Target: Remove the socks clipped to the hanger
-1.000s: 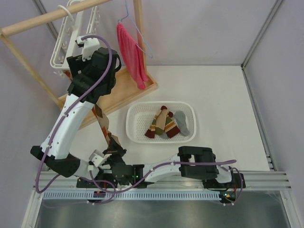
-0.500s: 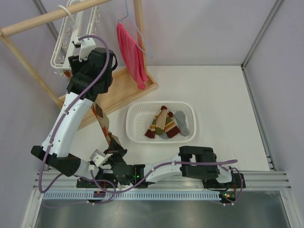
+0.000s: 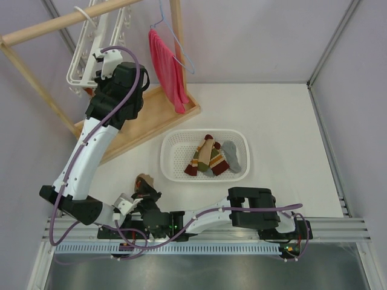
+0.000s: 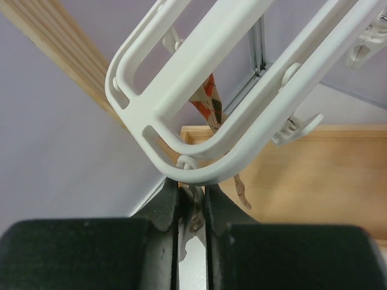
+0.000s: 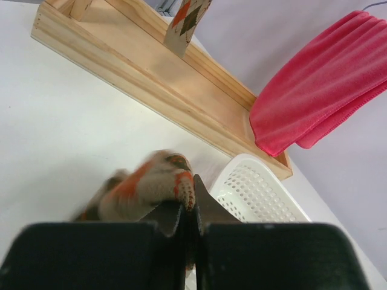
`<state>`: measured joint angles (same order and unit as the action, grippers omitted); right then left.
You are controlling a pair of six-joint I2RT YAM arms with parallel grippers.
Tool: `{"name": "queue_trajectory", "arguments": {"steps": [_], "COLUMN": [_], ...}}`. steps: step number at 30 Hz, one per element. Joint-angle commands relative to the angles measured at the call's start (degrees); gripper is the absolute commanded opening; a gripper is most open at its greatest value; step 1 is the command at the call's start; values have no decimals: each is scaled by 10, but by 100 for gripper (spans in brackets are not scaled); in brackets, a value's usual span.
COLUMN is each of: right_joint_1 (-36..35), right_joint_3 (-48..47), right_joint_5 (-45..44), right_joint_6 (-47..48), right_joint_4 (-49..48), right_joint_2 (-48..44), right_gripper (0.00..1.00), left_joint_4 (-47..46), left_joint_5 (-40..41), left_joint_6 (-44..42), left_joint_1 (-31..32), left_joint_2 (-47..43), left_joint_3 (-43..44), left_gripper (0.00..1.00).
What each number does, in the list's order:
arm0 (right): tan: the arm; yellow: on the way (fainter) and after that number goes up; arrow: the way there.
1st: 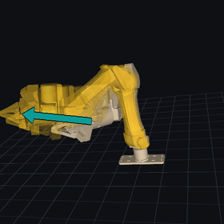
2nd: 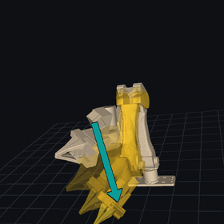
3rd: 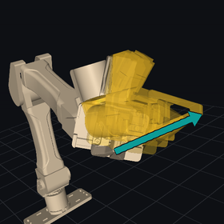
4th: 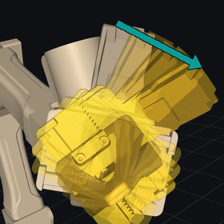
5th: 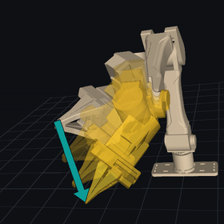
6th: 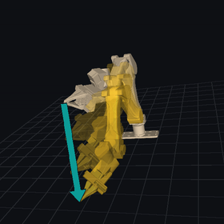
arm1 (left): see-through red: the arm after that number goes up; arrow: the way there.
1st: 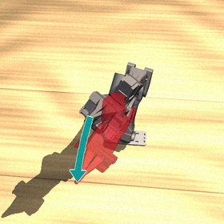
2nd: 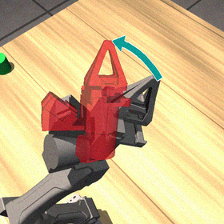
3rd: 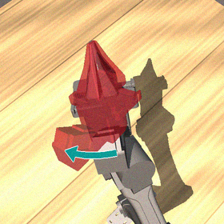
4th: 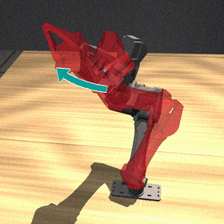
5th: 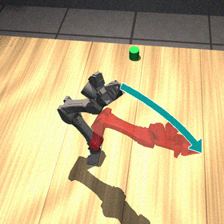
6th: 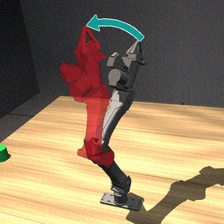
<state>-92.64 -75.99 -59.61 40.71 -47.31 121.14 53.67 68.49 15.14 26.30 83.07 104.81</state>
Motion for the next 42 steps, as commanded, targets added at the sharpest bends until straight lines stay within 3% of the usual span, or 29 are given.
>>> {"name": "queue_trajectory", "arguments": {"steps": [1,3,5,6,7,9,15,19,22,32,36,42], "right_joint_1": [-5,-5,-5,-5,-4,-5,-5,-3,10,137,191,267], "right_joint_3": [-2,-2,0,2,3,8,24,36,53,171,140,49], "right_joint_5": [5,3,2,1,1,4,11,14,30,136,193,261], "right_joint_6": [-7,-7,-7,-8,-13,-21,-60,-73,-113,-303,-312,-331], "right_joint_4": [-4,-2,-2,-2,-2,4,32,42,64,197,268,365], "right_joint_2": [-16,-16,-20,-24,-27,-41,-90,-111,-136,-350,-399,-377], "right_gripper": [1,1,1,1,1,1,1,1,1,1,1,1], "left_joint_4": [-5,-5,-5,-4,-4,-4,-26,-131,-188,-293,-327,-322], "left_joint_5": [-15,-33,-67,-80,-92,-128,-253,-425,-484,-603,-631,-648], "left_joint_6": [-11,-9,-1,2,9,13,0,-75,-89,-104,-97,-62], "left_joint_1": [-2,-2,-1,-1,-2,-1,-1,-2,-4,-51,-87,-118], "left_joint_2": [-13,-17,-30,-37,-42,-63,-137,-222,-272,-335,-351,-358], "left_joint_3": [0,-4,-14,-21,-27,-48,-116,-236,-300,-457,-499,-508], "left_gripper": [2,6,28,47,81,100,100,100,100,100,100,100]}}
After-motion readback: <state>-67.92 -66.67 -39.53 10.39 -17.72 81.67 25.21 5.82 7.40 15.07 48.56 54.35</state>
